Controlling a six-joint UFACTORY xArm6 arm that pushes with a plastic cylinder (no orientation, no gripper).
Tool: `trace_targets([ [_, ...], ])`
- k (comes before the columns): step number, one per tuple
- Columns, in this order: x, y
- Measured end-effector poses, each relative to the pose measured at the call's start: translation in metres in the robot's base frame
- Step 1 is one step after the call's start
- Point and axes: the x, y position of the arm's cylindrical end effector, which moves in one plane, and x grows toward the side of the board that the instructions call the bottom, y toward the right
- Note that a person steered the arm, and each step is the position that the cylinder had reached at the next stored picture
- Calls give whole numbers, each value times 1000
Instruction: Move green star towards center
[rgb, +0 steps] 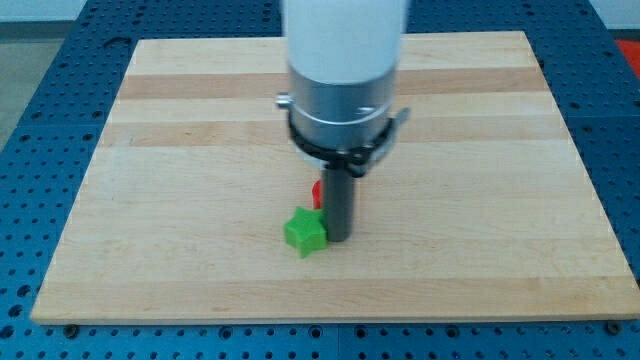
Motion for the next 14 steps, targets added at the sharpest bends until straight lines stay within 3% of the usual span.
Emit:
trace_targets([
  [3,-23,-41],
  [4,-43,-51],
  [5,-85,-111],
  [7,-34,-218],
  [9,43,-182],
  [12,34,-200],
  [14,44,-157],
])
